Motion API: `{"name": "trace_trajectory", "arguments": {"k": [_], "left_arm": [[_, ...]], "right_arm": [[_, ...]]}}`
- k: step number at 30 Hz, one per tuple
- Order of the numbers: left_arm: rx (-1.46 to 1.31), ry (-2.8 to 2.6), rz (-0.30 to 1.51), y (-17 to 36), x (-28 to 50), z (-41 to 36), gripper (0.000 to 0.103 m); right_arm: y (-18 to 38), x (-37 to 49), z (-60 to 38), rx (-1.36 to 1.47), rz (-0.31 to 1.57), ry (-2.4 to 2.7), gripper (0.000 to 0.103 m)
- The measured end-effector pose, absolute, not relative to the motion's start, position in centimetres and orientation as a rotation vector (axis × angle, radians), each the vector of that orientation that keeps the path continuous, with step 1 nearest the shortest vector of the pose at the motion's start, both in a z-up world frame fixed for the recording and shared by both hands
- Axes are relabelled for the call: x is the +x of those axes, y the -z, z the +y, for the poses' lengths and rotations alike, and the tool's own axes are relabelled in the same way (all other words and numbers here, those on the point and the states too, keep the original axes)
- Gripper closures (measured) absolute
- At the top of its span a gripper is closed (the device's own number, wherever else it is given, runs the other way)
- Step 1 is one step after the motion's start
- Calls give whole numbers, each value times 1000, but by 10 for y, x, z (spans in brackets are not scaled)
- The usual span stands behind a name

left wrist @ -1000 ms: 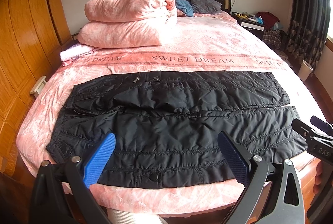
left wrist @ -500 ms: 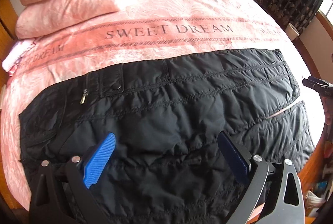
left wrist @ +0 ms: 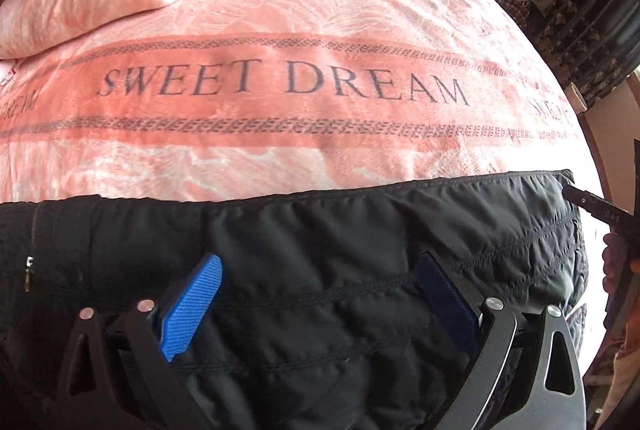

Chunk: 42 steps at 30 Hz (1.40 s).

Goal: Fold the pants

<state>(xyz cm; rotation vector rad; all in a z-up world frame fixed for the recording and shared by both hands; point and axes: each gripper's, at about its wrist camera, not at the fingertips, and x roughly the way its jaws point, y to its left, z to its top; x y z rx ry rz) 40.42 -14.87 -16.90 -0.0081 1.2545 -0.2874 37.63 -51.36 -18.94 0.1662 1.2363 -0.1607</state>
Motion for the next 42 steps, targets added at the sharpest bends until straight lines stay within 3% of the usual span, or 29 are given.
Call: {"name": "trace_trajectory", "arguments": {"k": [9, 11, 12, 13, 14, 16, 17, 25, 30, 33, 35, 36, 37, 38, 39, 42], "left_arm": [[79, 364, 1232, 176, 421, -185, 4], [71, 410, 1219, 168, 425, -186, 4], [70, 432, 1215, 164, 427, -186, 4], [75, 455, 1216, 161, 429, -186, 4], [82, 481, 1224, 160, 431, -188, 4], [92, 524, 1245, 161, 438, -192, 4], [106, 536, 1250, 162, 441, -196, 4], [220, 830, 1211, 164, 448, -225, 4], [262, 932, 1174, 163, 449, -232, 4], [234, 1051, 1242, 164, 443, -235, 4], [254, 1075, 1290, 169, 437, -237, 11], [286, 1055, 1277, 170, 434, -237, 26], [308, 1036, 1265, 172, 434, -236, 49], [300, 1018, 1283, 175, 436, -233, 60], [265, 1008, 1318, 178, 439, -229, 77], [278, 995, 1273, 177, 432, -222, 93]], "right_arm": [[213, 397, -523, 211, 1287, -7, 2], [209, 397, -516, 164, 1268, -26, 15], [207, 396, -514, 130, 1265, -9, 26], [204, 394, -513, 118, 1261, -4, 42], [200, 391, -514, 117, 1251, -7, 66], [189, 382, -521, 142, 1214, -40, 83], [181, 376, -522, 149, 1179, -63, 86], [94, 314, -521, 132, 812, -315, 89], [69, 294, -514, 80, 739, -378, 89], [68, 291, -518, 102, 728, -361, 89], [70, 292, -521, 120, 723, -358, 89], [72, 292, -521, 126, 723, -354, 89], [73, 294, -521, 128, 726, -351, 89], [75, 295, -520, 128, 732, -344, 89], [78, 296, -519, 127, 740, -336, 89], [82, 297, -519, 158, 745, -325, 89]]}}
